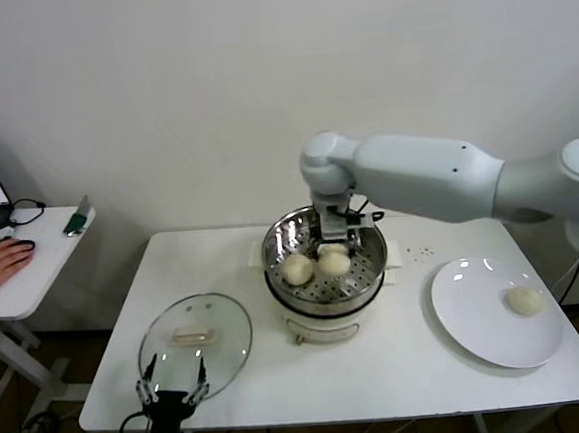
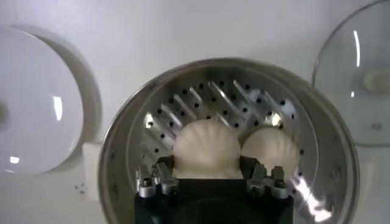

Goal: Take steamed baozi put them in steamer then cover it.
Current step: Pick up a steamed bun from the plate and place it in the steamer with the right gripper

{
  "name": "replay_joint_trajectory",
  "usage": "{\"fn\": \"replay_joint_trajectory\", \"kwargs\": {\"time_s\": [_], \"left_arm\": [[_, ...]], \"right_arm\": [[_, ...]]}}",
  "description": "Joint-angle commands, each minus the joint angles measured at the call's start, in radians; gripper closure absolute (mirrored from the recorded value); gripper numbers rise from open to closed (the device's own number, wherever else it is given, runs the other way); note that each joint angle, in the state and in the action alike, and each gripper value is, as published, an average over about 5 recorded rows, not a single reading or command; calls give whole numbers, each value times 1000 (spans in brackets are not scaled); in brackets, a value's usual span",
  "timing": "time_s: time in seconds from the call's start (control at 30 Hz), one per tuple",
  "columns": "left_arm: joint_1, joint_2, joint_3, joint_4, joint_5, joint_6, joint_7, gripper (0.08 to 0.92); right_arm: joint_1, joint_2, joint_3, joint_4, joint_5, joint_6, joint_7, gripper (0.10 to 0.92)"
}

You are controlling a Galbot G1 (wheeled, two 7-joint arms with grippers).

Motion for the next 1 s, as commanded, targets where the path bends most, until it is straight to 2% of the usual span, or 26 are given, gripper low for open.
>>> {"fn": "replay_joint_trajectory", "kwargs": {"time_s": [0.03, 0.5, 0.77, 1.0], "left_arm": [[2, 1, -2, 4, -3, -2, -1, 177], [-1, 1, -5, 15, -3, -3, 0, 177], [2, 1, -6, 15, -3, -6, -1, 177], [-2, 14, -2, 5, -2, 0, 2, 177]], "right_arm": [[-63, 46, -13, 12, -18, 14, -3, 330], [-76, 28, -11, 20, -20, 4, -9, 321], [-74, 16, 5, 18, -27, 1, -13, 213], [-28, -4, 52, -13, -25, 12, -9, 203]]}}
